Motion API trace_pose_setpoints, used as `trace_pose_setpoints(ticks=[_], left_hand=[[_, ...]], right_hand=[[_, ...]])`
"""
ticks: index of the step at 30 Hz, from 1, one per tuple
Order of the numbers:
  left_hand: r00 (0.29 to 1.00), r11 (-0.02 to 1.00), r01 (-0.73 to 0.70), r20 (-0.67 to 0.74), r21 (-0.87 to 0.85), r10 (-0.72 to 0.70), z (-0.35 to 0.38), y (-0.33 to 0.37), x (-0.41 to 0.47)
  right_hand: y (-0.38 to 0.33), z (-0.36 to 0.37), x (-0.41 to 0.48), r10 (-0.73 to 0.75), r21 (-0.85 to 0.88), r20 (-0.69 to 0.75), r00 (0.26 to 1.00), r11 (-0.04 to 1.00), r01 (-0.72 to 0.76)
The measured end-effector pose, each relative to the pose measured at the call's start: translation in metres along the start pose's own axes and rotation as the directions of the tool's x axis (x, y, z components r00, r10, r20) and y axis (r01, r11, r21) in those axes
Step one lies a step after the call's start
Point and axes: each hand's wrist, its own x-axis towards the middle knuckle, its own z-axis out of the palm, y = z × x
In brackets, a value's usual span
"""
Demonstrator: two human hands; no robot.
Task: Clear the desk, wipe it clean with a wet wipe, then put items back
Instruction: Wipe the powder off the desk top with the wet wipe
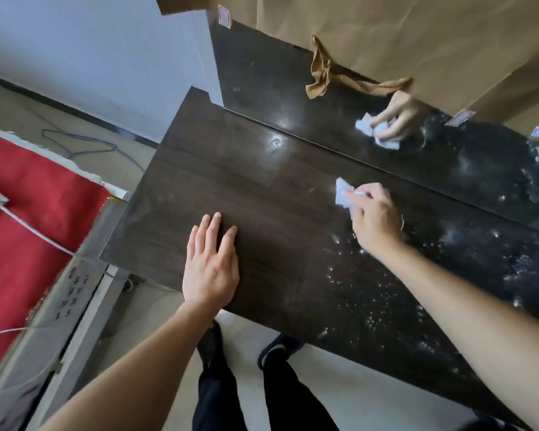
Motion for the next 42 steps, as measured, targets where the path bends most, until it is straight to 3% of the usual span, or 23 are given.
trace_pose_setpoints(ticks=[2, 4, 7, 10, 11, 13, 15, 17, 19, 21, 23, 25, 27, 29, 31, 33, 34, 35, 36, 37, 38, 40, 42], left_hand=[[1.000, 1.000, 0.004, -0.009, -0.003, -0.004, -0.002, 0.003, -0.001], [1.000, 1.000, 0.008, -0.008, -0.005, -0.008, -0.004, 0.005, 0.002], [1.000, 1.000, 0.021, -0.018, 0.011, -0.021, -0.005, 0.007, 0.002], [1.000, 0.999, 0.026, -0.011, 0.023, -0.026, -0.006, 0.008, 0.003], [1.000, 0.999, 0.030, -0.006, 0.029, -0.029, -0.006, 0.007, 0.004], [1.000, 0.999, 0.030, -0.001, 0.035, -0.030, -0.005, 0.006, 0.002], [1.000, 0.999, 0.019, -0.020, 0.027, -0.019, -0.004, 0.006, 0.001], [0.999, 1.000, 0.014, -0.033, 0.023, -0.013, -0.005, 0.007, 0.001], [0.999, 1.000, 0.013, -0.045, 0.021, -0.012, -0.006, 0.008, 0.002], [0.998, 1.000, 0.009, -0.057, 0.021, -0.008, -0.005, 0.008, 0.003], [0.998, 1.000, 0.006, -0.064, 0.021, -0.005, -0.004, 0.007, 0.003], [0.998, 1.000, 0.002, -0.064, 0.027, 0.000, -0.003, 0.007, 0.003], [0.998, 1.000, 0.006, -0.058, 0.030, -0.004, -0.003, 0.006, 0.002], [0.999, 0.999, 0.004, -0.053, 0.035, -0.002, -0.002, 0.005, 0.002], [0.999, 0.999, -0.001, -0.049, 0.034, 0.002, -0.002, 0.004, 0.001], [0.998, 1.000, -0.001, -0.057, 0.031, 0.002, -0.002, 0.004, 0.002], [0.998, 0.999, 0.000, -0.060, 0.032, 0.002, -0.002, 0.004, 0.002], [0.998, 0.999, 0.002, -0.062, 0.032, 0.000, -0.002, 0.004, 0.003], [0.998, 0.999, 0.005, -0.062, 0.032, -0.003, -0.002, 0.005, 0.002], [0.998, 0.999, 0.006, -0.063, 0.032, -0.004, -0.002, 0.005, 0.002], [0.998, 0.999, 0.007, -0.062, 0.032, -0.005, -0.002, 0.005, 0.002], [0.999, 0.999, 0.006, -0.051, 0.031, -0.004, -0.002, 0.005, 0.002], [0.999, 0.999, 0.007, -0.044, 0.033, -0.005, -0.002, 0.004, 0.002]], right_hand=[[-0.003, -0.016, -0.029, -0.163, 0.099, 0.303, 0.939, 0.985, 0.139], [0.003, -0.032, -0.030, -0.161, 0.126, 0.417, 0.895, 0.985, 0.119], [0.017, -0.033, 0.017, 0.093, 0.051, 0.090, 0.992, 0.994, -0.097], [0.009, -0.010, 0.050, 0.257, 0.010, -0.039, 0.966, 0.966, -0.257], [0.000, -0.001, 0.047, 0.214, 0.014, -0.048, 0.976, 0.977, -0.214], [-0.018, 0.009, 0.020, -0.030, -0.002, 0.023, 0.999, 1.000, 0.030], [-0.031, 0.005, -0.022, -0.264, 0.074, 0.215, 0.940, 0.964, 0.254], [-0.034, -0.008, -0.047, -0.344, 0.209, 0.402, 0.849, 0.937, 0.280], [-0.029, -0.016, -0.030, -0.214, 0.258, 0.371, 0.904, 0.959, 0.120], [-0.022, -0.011, 0.014, 0.058, 0.199, 0.119, 0.991, 0.977, -0.081], [-0.021, 0.000, 0.054, 0.286, 0.163, -0.052, 0.957, 0.948, -0.275], [-0.035, 0.022, 0.067, 0.298, 0.131, -0.087, 0.950, 0.949, -0.286], [-0.052, 0.036, 0.050, 0.085, 0.075, 0.000, 0.996, 0.994, -0.085], [-0.060, 0.037, 0.009, -0.133, 0.102, 0.181, 0.974, 0.988, 0.116], [-0.060, 0.020, -0.034, -0.228, 0.216, 0.383, 0.895, 0.964, 0.153], [-0.061, -0.005, -0.051, -0.335, 0.302, 0.597, 0.729, 0.936, 0.183], [-0.064, -0.015, -0.041, -0.319, 0.328, 0.651, 0.689, 0.937, 0.123], [-0.067, -0.024, -0.021, -0.271, 0.370, 0.631, 0.727, 0.929, 0.025], [-0.064, -0.026, 0.003, -0.169, 0.384, 0.532, 0.830, 0.922, -0.058], [-0.058, -0.023, 0.031, -0.034, 0.334, 0.376, 0.926, 0.937, -0.101], [-0.052, -0.018, 0.056, 0.092, 0.266, 0.223, 0.970, 0.952, -0.151], [-0.046, -0.002, 0.078, 0.216, 0.129, 0.058, 0.975, 0.967, -0.221], [-0.051, 0.022, 0.053, 0.121, 0.070, 0.069, 0.990, 0.990, -0.126]])
